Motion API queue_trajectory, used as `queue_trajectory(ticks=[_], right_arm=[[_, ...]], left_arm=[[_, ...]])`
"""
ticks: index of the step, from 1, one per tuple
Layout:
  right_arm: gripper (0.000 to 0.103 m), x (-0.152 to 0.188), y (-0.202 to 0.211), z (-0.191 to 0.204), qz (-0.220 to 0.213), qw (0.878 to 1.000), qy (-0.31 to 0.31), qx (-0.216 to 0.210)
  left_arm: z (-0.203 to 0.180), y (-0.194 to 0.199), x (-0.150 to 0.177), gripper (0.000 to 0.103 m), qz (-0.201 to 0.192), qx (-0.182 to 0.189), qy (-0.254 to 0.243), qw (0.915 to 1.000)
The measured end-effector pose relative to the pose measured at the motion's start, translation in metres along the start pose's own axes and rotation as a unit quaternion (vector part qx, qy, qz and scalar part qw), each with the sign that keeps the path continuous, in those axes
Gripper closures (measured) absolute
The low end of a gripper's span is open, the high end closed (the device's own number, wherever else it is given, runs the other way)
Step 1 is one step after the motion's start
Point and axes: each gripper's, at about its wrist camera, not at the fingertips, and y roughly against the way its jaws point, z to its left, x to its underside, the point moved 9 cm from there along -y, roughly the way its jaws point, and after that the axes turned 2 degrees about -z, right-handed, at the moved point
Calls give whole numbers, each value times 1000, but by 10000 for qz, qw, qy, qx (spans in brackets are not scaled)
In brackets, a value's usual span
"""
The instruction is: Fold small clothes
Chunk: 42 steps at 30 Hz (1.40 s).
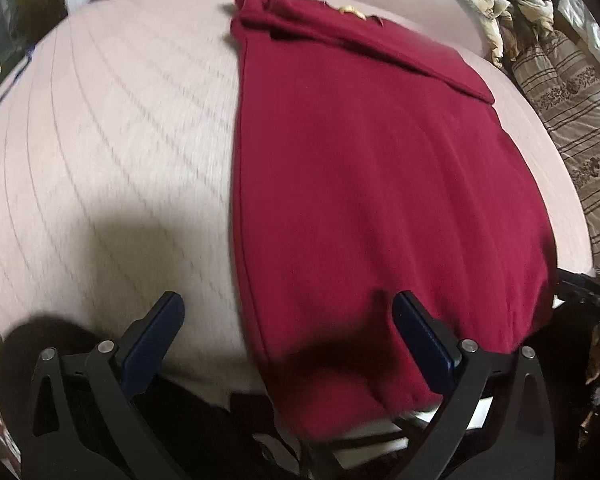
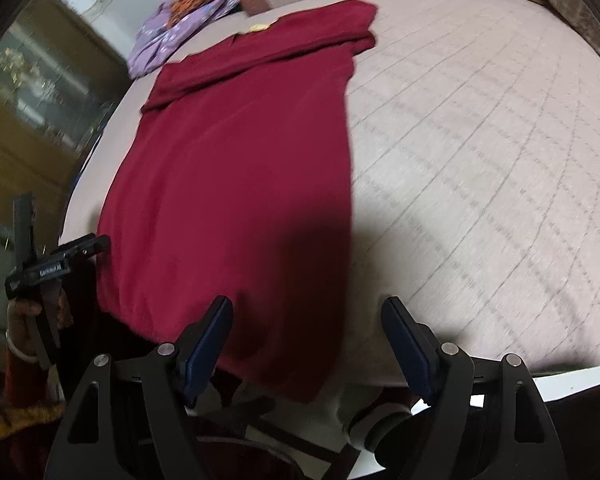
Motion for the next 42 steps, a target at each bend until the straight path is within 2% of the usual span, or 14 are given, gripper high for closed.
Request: queue_trajectory(ticks=[7, 10, 13, 14, 16, 18, 21, 26, 28, 29, 32, 33, 34, 42], right_arm=[[45, 6, -3, 5, 65, 9997, -150, -157], [62, 9, -5, 9, 171, 9995, -101, -263], [92, 7, -8, 7, 180, 9994, -108, -278], [92, 7, -9, 6, 192, 9992, -120, -331], [92, 6, -7, 13, 165, 9988, -29, -466], [92, 3, -3, 18, 146, 9983, 45, -568], [85, 4, -5, 17, 321, 9978, -4, -574], [67, 6, -10, 20, 488, 9965, -48, -672], [71, 5, -13, 24, 429, 9969, 11, -654], [84, 5, -13, 25, 380, 9971, 59, -649], [92, -3, -11, 32, 259, 9964, 32, -809], [92, -6, -7, 35, 194, 9959, 17, -889], [92, -11, 1, 38, 71, 9944, -23, -1054], [92, -75, 45, 54, -773, 9816, -165, -1739]], left_arm=[[-12, -6, 13, 0, 179, -121, -205, 9996], [-15, -8, 13, 0, 137, -133, -161, 9997], [-18, -8, 13, 9, 81, -190, -250, 9995], [-20, -5, 12, 14, 31, -186, -294, 9994], [-24, 1, 11, 44, -68, -133, -356, 9993], [-24, 4, 9, 55, -95, -79, -341, 9993], [-19, 4, 6, 56, -17, 69, -259, 9996], [-25, 0, 8, 38, -6, 126, -309, 9994], [-31, -3, 6, 35, -23, 78, -354, 9993], [-31, -4, 6, 35, -31, 43, -363, 9993], [-31, 0, 2, 60, -76, 19, -372, 9993], [-28, 4, 0, 85, -87, 116, -312, 9994], [-27, 8, -2, 92, -58, 317, -199, 9993], [-27, 54, -60, 95, -729, 963, -49, 9927]])
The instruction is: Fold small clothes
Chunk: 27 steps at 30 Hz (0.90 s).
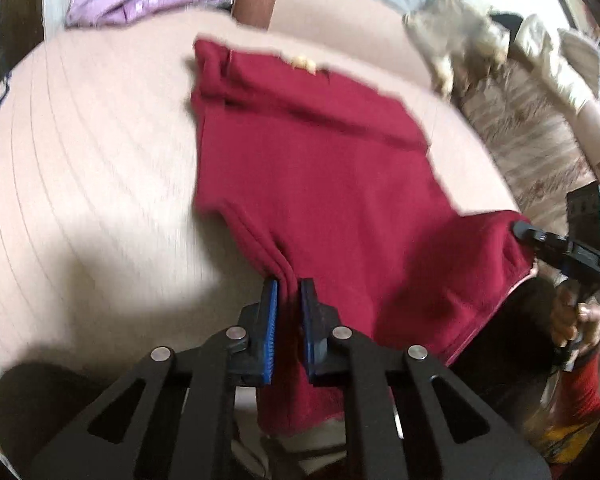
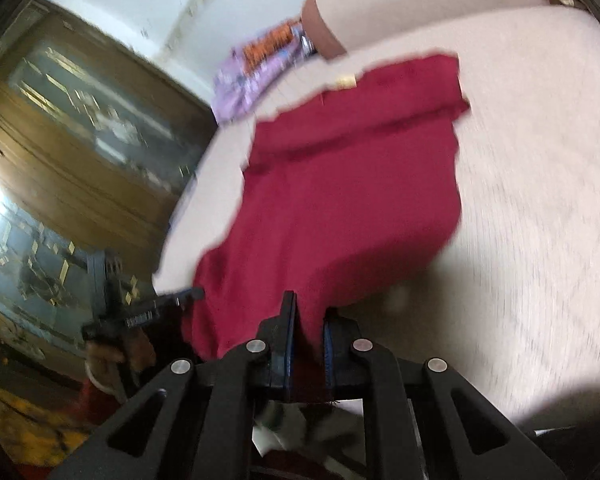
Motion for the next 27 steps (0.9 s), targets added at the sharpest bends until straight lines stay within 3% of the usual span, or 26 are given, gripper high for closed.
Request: queue_trajectory(ticks=[7, 14, 27], right_arm=[[92, -88, -6, 2, -739, 9972, 121, 45], [92, -154, -39, -25, -878, 9949, 109, 489], [92, -221, -90, -75, -833, 9924, -132, 897]], left_arm=[[11, -7, -96, 98, -811, -74, 135, 9966], [29, -52, -140, 98, -774, -152, 329, 9963], [62, -98, -206, 98, -915, -489, 677, 9923]])
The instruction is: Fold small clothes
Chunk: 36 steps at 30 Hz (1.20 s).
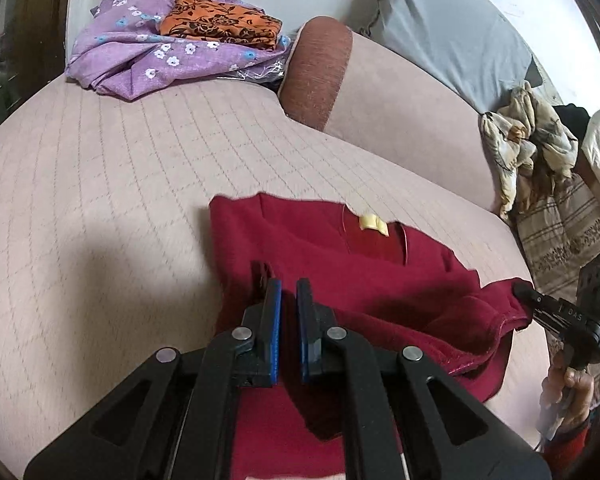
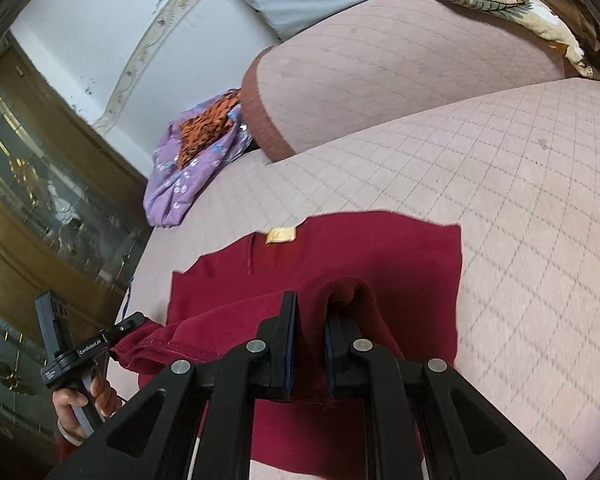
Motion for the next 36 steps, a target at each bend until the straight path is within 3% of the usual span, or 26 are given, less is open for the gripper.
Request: queue_trajectory(ticks=[13, 22, 24, 25, 26, 27, 28, 32, 36], right_arm=[[92, -28, -56, -31, 115, 9990, -422, 67], [90, -35, -88, -53, 92, 9961, -868, 122], [86, -33, -90, -61, 258, 9929, -1162, 45], [83, -35, -84, -62, 192, 9919, -1258, -28], [72, -38, -76, -62, 50, 9919, -1265, -35], [59, -44, -62, -60, -164, 9927, -1193, 5], [57, -48, -51, -59, -318, 9934, -1101, 91], [58, -48, -28, -23, -309, 9993, -205, 22], [59, -30, -52, 4, 46, 9978, 606, 265]], left_arm=[[11, -45, -50, 103, -162, -403, 6, 9991], [31, -68, -59, 103, 20, -468, 343, 9983], [34, -62, -59, 96, -14, -421, 415, 9983], [35, -58, -59, 84, -47, -423, 398, 9983], [35, -54, -59, 75, -81, -439, 376, 9983], [34, -47, -58, 57, -146, -440, 331, 9984], [33, -42, -57, 51, -201, -430, 282, 9985], [21, -18, -35, 48, -226, -483, -143, 9985], [21, -12, 0, 46, -23, -679, -331, 9971]])
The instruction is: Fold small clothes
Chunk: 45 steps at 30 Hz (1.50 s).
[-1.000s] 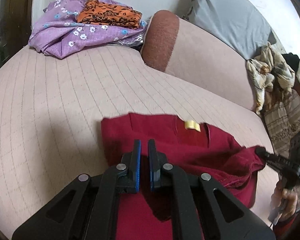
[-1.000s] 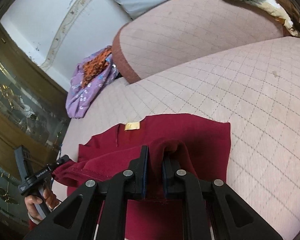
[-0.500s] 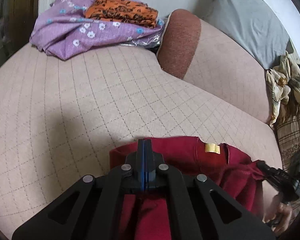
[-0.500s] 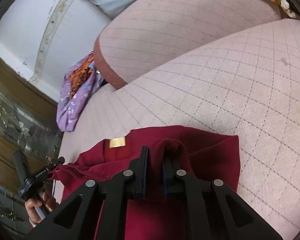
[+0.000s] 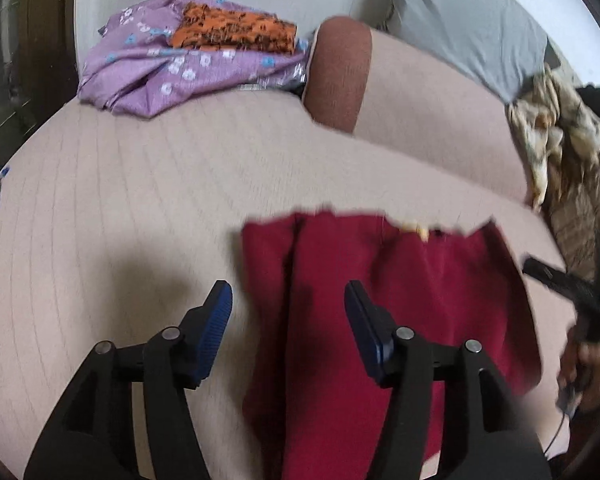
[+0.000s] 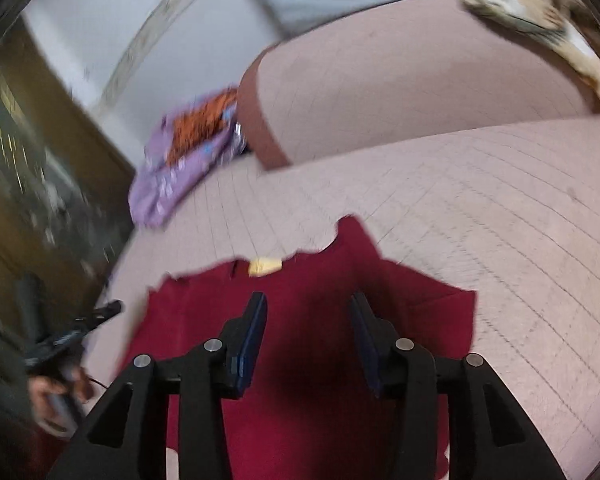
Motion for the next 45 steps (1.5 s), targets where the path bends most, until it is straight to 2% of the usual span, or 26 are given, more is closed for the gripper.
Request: queue_trajectory(ticks=[2, 4, 5, 6, 7, 11, 14, 16, 17, 18, 23, 24, 25, 26, 27, 28, 33, 36, 37, 38, 39, 41, 42, 44, 45], right_arm=[[59, 7, -29, -10, 215, 9991, 20, 365], [64, 16, -62, -33, 614, 9949, -222, 775], [66, 16, -66, -36, 633, 9942, -259, 835], [61, 12, -64, -33, 560, 9938, -259, 924], [61, 8, -59, -25, 509, 9937, -270, 960], [56, -2, -48, 50, 348, 9991, 41, 220], [51, 4, -71, 122, 687, 9951, 450, -542], [44, 9, -93, 157, 899, 9906, 605, -840], [39, 10, -106, 173, 966, 9891, 672, -887], [38, 11, -115, 181, 1004, 9886, 702, -881], [38, 30, -169, 209, 1470, 9826, 913, -677], [45, 34, -176, 209, 1530, 9813, 1020, -567], [58, 39, -183, 209, 1627, 9790, 1153, -425], [85, 47, -186, 204, 1670, 9769, 1317, -216], [89, 49, -186, 202, 1632, 9759, 1442, -101], [93, 47, -179, 202, 1491, 9776, 1477, -162], [95, 18, -156, 211, 930, 9868, 1259, -418], [95, 16, -171, 214, 970, 9874, 1190, -393], [95, 22, -183, 214, 1122, 9865, 1107, -451], [94, 28, -192, 215, 1248, 9854, 1057, -483], [89, 34, -199, 214, 1347, 9844, 1019, -484], [85, 39, -197, 211, 1365, 9849, 865, -627], [70, 37, -191, 209, 1331, 9856, 760, -712], [52, 31, -167, 202, 1269, 9858, 610, -917], [52, 27, -154, 196, 1160, 9870, 629, -921]], left_arm=[[5, -5, 16, 46, 125, -144, -7, 9998], [11, -14, 31, 46, 332, -270, 4, 9991], [14, -18, 36, 46, 392, -252, 21, 9989], [16, -18, 36, 44, 370, -221, 62, 9990], [19, -19, 36, 43, 333, -190, 145, 9992], [24, -16, 30, 43, 247, -112, 273, 9993], [28, -13, 32, 43, 173, 9, 331, 9993], [31, -14, 34, 43, 181, 85, 392, 9990], [31, -14, 35, 43, 189, 117, 405, 9989], [32, -15, 35, 43, 196, 144, 402, 9989], [29, -12, 32, 43, 134, 173, 308, 9993], [29, -12, 31, 43, 125, 179, 277, 9994], [30, -11, 30, 43, 113, 194, 268, 9994], [31, -8, 29, 43, 90, 226, 287, 9993], [33, -6, 28, 43, 64, 254, 322, 9991], [34, -4, 26, 43, 25, 282, 361, 9989], [38, 6, 18, 43, -183, 391, 526, 9977], [36, 3, 19, 43, -158, 338, 445, 9983], [35, 2, 19, 43, -143, 295, 408, 9986], [35, 0, 20, 43, -126, 239, 369, 9990], [34, -1, 21, 43, -114, 215, 349, 9991], [33, -2, 22, 43, -98, 195, 312, 9993], [32, -2, 22, 43, -99, 185, 301, 9993], [32, -3, 21, 43, -97, 161, 288, 9994], [32, -3, 21, 43, -95, 154, 286, 9994]])
